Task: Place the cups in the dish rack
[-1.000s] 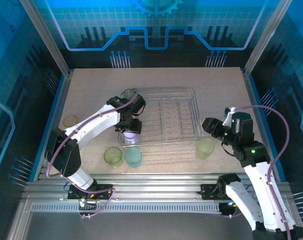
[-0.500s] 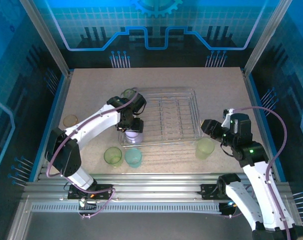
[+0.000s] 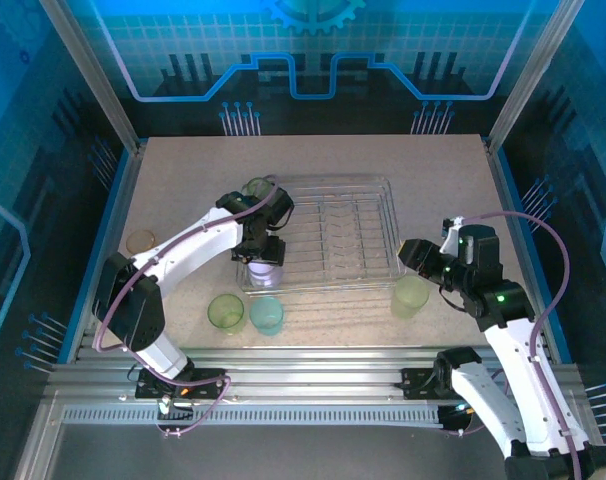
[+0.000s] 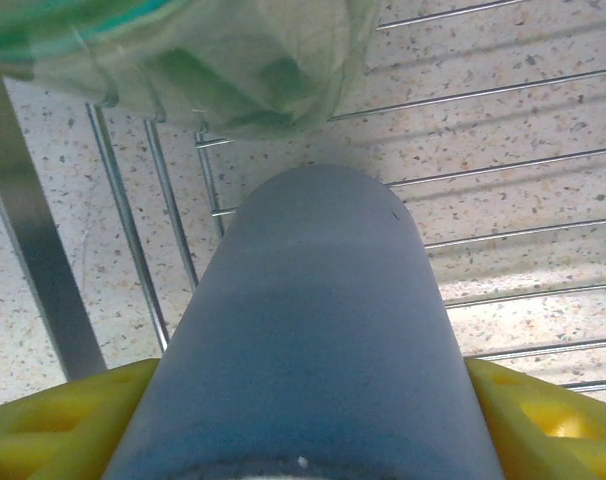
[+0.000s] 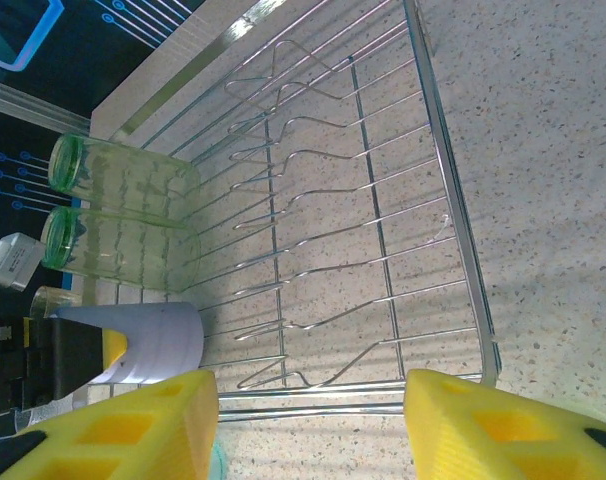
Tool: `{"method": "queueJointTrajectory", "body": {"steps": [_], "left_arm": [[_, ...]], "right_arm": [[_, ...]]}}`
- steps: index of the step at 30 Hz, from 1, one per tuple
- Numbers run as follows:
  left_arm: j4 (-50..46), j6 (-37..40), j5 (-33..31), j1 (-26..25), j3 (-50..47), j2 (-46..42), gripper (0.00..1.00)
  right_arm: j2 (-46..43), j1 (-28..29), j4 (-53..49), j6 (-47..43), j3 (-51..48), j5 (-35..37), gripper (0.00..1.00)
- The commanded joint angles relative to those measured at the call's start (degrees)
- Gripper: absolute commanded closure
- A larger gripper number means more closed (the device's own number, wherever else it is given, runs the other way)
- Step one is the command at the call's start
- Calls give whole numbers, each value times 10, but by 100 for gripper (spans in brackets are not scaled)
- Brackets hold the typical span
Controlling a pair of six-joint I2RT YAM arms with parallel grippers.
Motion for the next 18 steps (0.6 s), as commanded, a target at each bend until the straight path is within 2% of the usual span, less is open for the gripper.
{"method": "queueJointTrajectory", "body": {"steps": [1,8,17,18], "left_arm": [[-38,-5,-19,1,-15,11,31],[-45,-7,-33,1,-18,4,24],[-45,-8,-35,1,-13,-31,1],[-45,-8,-33,1,-11,-37,1]], "right_arm": [[0,-9,5,-9,1,-11,47],[8,-10,0,-11,6,-19,46],[33,-9,-19,-34,24,-39,45],[37,-10,-27,-40,29,-39,45]]}}
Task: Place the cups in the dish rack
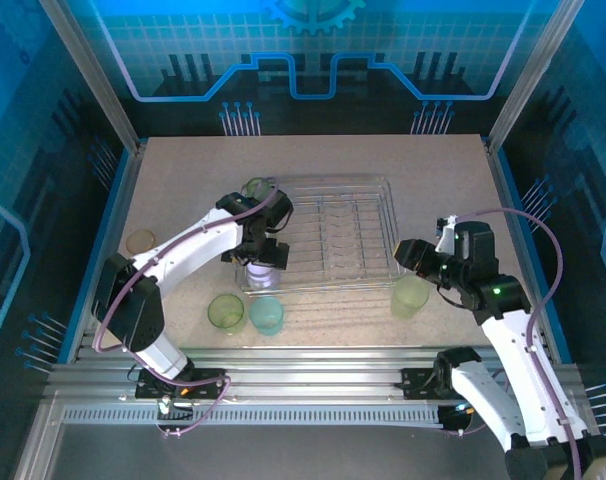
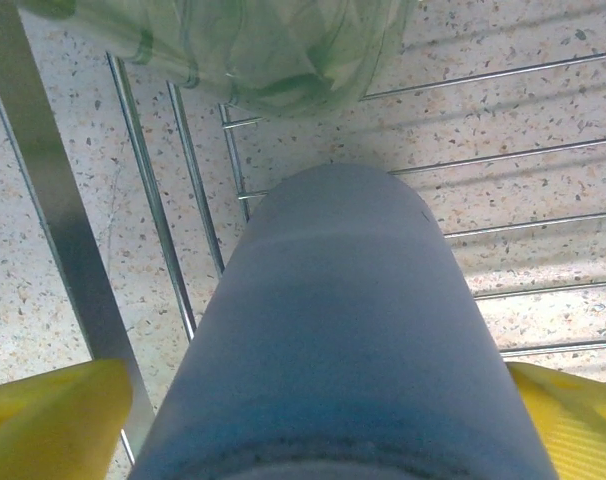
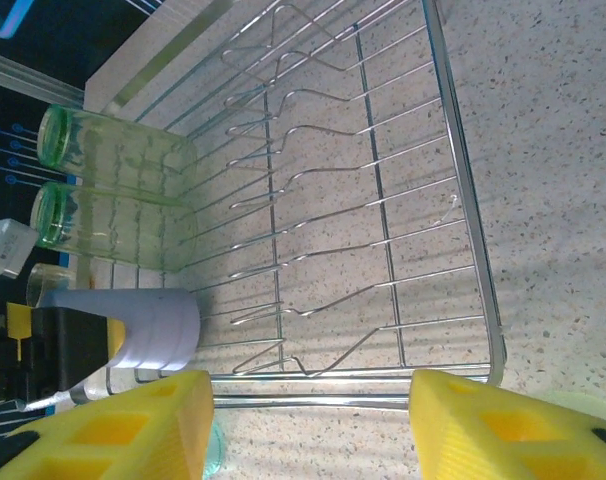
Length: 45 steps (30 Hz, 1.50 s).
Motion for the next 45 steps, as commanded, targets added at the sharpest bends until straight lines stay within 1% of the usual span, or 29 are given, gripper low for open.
{"method": "queueJointTrajectory", "body": {"steps": [1,5,8,9,13,16,24,31,33,37,45], "left_arm": [[-28,-7,-15,2,-4,-36,1],[-24,-4,-13,2,3,-62,1],[-11,2,-13,2,5,-85,1],[-5,5,-13,2,4,-96,1],[38,23,-11,2,-12,-135,1],[70,27,-7,1,-28,-168,1],[145,24,13,1,-71,-236,1],[206,28,43,2,-104,-279,1],[214,28,45,2,-110,-283,1],[214,27,45,2,-114,-280,1],[210,23,49,2,-123,-281,1]], "right_arm": [[8,-10,-30,-28,30,-13,45],[17,-10,-69,-43,48,12,45],[21,-10,-107,-53,52,47,45],[24,-10,-121,-55,67,60,46],[52,-10,-198,-61,89,130,46],[75,-9,-228,-67,96,153,46],[99,-1,-262,-67,95,199,48],[107,25,-253,-56,58,219,52],[107,27,-250,-55,39,225,54],[118,37,-245,-53,38,233,58],[144,71,-241,-41,36,257,63]]}}
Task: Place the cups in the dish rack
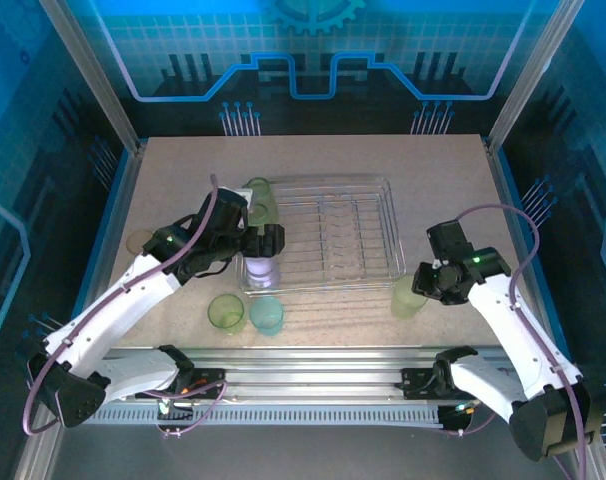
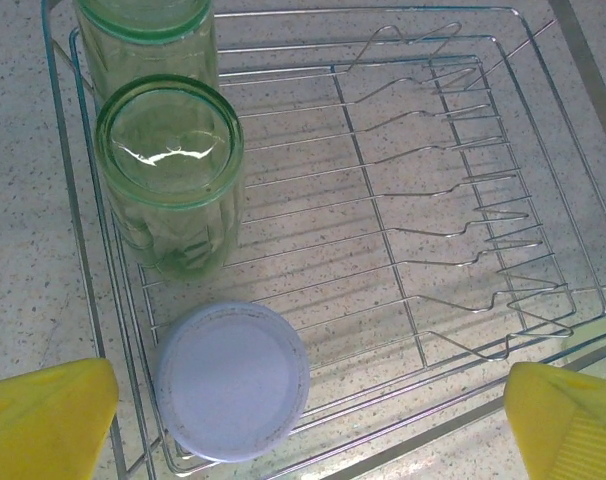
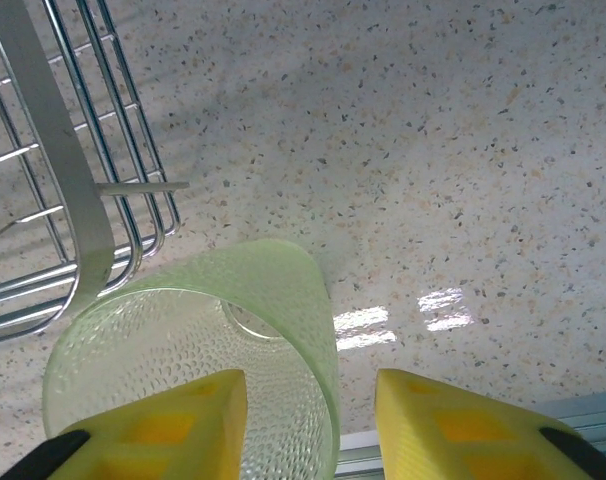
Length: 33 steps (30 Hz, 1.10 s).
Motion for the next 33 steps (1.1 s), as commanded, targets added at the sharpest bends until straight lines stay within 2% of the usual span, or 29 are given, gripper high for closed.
{"method": "queueJointTrajectory", "body": {"steps": [1,11,22,27,33], "left_arm": [[6,6,7,1,-13,-8,1],[8,9,12,1,-21,-9,1],[6,10,14,1,-23,-11,1],[6,11,14,1,-23,-16,1],[14,9,16,1,-23,-31,1]], "right_arm": [[8,17,-5,14,-5,23,63],[32,46,-11,16,-2,34,69],[35,60,-27,22,3,49,92],[35,67,-39,-1,11,12,100],[8,72,-49,-50,60,-82,100]]}}
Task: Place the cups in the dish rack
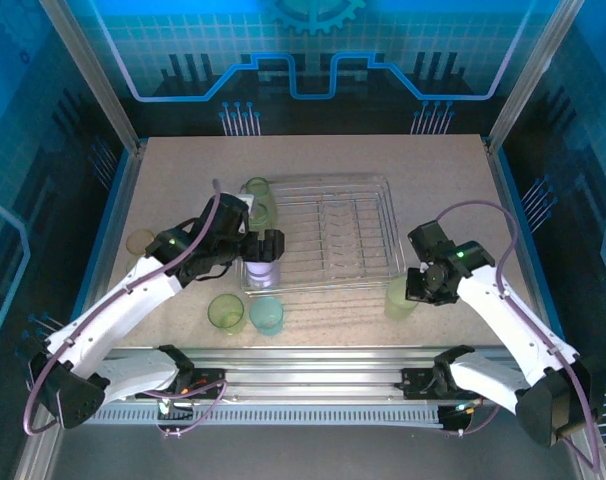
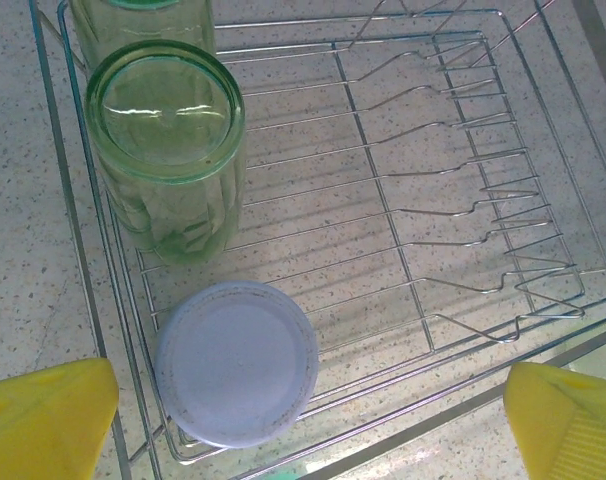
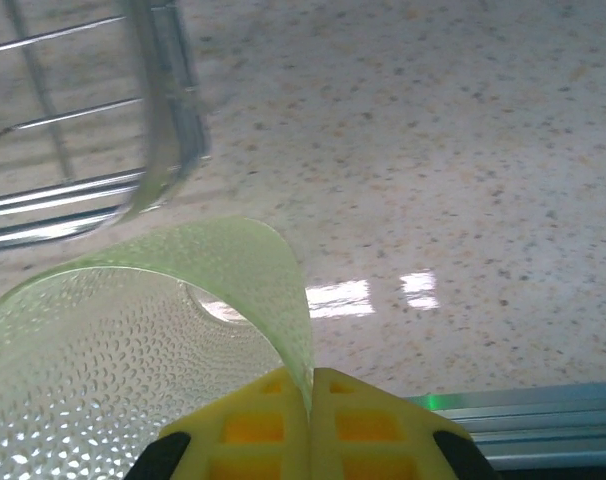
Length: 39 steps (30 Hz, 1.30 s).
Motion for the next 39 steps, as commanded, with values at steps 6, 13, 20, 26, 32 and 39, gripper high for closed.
{"method": "queueJointTrajectory", "body": {"steps": [6,13,20,26,32,39], "left_arm": [[48,8,48,1,-10,-54,1],[137,14,158,1,-20,-98,1],[274,5,314,1,-51,-132,1],[329,-4,393,1,-54,-122,1],[353,-7,392,0,-51,-110,1],[359,-15,368,0,-48,-95,1]], "right_arm": [[-46,7,-18,-94,84,-204,100],[-62,5,78,-80,139,-354,100],[-64,-25,326,19,120,-517,100],[-36,-36,545,147,102,-602,100],[-14,-34,656,223,86,-634,100],[-11,-27,692,249,75,-639,100]]}}
